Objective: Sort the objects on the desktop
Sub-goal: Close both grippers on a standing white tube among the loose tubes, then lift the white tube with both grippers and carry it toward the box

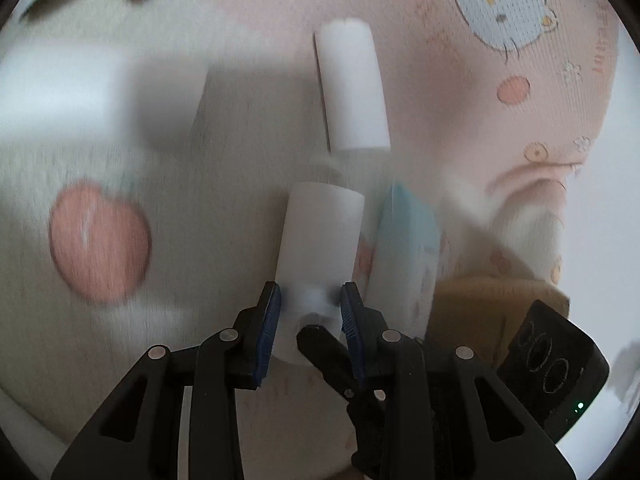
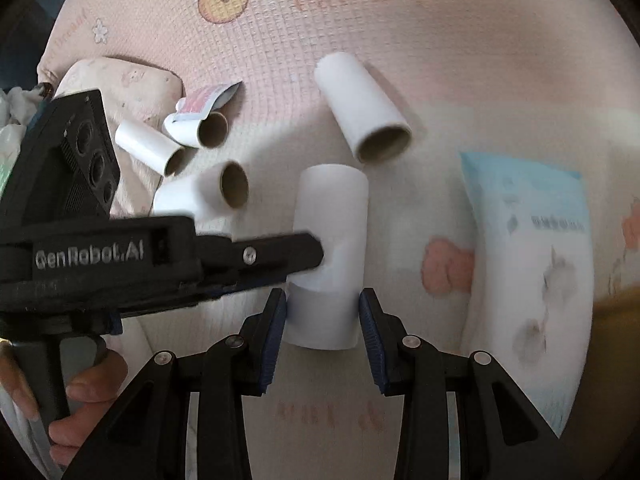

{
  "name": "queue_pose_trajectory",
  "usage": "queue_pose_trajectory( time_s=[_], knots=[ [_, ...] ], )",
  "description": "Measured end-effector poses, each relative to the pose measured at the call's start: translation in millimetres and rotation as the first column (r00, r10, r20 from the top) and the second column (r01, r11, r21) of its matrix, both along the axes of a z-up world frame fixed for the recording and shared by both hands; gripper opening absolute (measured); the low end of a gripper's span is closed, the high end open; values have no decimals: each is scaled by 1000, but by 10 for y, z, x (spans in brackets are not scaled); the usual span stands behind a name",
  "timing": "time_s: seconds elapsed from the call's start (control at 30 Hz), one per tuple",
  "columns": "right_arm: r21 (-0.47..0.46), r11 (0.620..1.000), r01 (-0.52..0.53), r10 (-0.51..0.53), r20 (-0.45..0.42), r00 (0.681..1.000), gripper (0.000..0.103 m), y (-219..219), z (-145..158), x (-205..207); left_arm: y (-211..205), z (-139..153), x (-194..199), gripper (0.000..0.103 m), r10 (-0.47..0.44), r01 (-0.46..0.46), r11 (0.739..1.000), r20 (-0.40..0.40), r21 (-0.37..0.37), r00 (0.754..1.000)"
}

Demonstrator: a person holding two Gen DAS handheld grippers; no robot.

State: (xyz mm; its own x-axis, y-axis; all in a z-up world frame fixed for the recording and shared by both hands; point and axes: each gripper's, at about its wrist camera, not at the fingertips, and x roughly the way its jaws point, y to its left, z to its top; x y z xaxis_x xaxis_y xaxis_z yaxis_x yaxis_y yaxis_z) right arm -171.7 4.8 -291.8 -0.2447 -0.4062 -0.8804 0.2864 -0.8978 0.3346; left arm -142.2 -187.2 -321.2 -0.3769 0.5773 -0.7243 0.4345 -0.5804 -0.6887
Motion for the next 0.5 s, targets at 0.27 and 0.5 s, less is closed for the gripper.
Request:
queue_pose_trajectory(
  time_s=[0.27, 0.5],
  knots=[
    [51, 998, 20, -20, -9, 1000, 34, 87, 101, 408, 211, 106, 170, 34, -52, 53, 998, -44, 29, 998],
    [32, 999, 38, -37, -12, 999, 34, 151, 87, 485, 257, 145, 14, 34, -42, 41, 999, -82, -6, 996]
  ],
)
